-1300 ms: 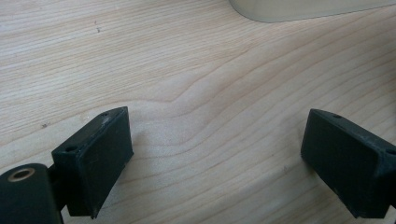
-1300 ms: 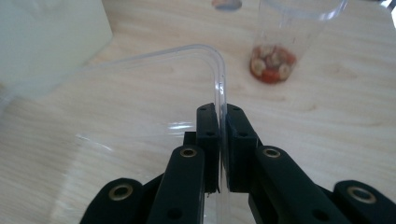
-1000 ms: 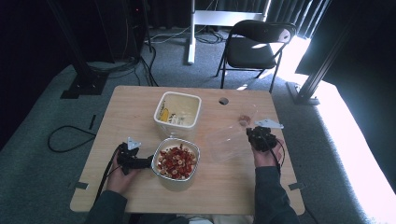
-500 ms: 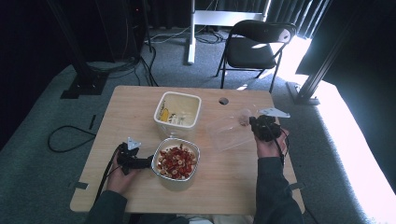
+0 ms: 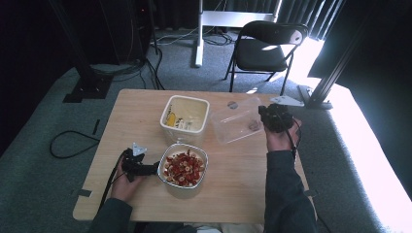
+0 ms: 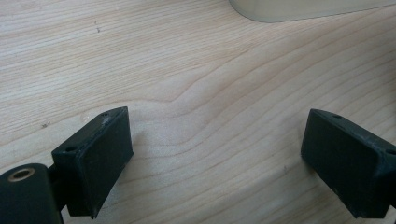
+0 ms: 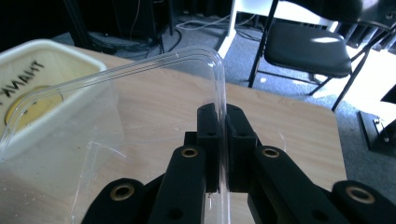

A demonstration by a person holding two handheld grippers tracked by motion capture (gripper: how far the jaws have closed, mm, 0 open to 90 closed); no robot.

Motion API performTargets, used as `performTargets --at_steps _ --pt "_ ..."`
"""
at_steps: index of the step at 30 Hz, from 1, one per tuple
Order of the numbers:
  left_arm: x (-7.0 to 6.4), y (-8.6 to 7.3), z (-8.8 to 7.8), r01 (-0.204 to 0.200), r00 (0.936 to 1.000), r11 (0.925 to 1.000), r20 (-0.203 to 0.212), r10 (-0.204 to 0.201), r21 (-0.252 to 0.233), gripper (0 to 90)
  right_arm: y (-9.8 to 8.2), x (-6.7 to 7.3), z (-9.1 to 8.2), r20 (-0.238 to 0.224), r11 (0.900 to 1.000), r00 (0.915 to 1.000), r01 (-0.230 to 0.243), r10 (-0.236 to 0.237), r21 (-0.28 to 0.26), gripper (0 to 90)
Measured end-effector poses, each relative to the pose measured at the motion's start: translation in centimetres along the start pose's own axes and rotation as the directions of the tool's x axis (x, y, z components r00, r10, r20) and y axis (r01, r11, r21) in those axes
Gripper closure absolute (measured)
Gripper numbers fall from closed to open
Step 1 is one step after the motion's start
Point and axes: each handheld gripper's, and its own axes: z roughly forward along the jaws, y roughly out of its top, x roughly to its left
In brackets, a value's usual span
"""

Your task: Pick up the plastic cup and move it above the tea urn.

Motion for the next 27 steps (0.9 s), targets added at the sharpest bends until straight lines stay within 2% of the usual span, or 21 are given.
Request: performTargets --at_steps 5,7,12,15,19,27 --pt "0.0 0.0 0.0 0.0 1.0 1.0 0.0 0.0 0.0 9.5 2.0 0.4 -0.1 -0.004 1.0 1.0 0.003 -0.003 -0.028 86.7" --pt "0.0 0.0 0.0 0.0 1.0 1.0 0.0 0.0 -0.002 9.5 2.2 0.4 -0.2 -0.006 0.999 1.0 0.001 -0.002 -0.033 86.7" --pt "0.0 0.0 0.0 0.0 1.0 1.0 0.001 0.0 0.0 9.5 3.5 1.1 0.1 -0.037 0.999 0.9993 -0.012 0.011 -0.052 86.6" --pt "0.0 0.0 0.0 0.0 1.0 1.0 0.001 0.0 0.001 9.5 4.2 2.0 1.0 -0.068 0.999 0.9976 -0.02 0.017 -0.05 86.6" --pt "0.0 0.0 0.0 0.001 1.0 1.0 0.001 -0.001 0.0 9.5 4.6 2.9 1.6 -0.077 0.999 0.997 -0.016 0.013 -0.049 86.6" --pt "0.0 0.0 0.0 0.001 1.0 1.0 -0.001 -0.001 -0.001 9.5 5.8 5.6 5.0 -0.093 1.0 0.9955 -0.019 0.019 -0.002 86.6"
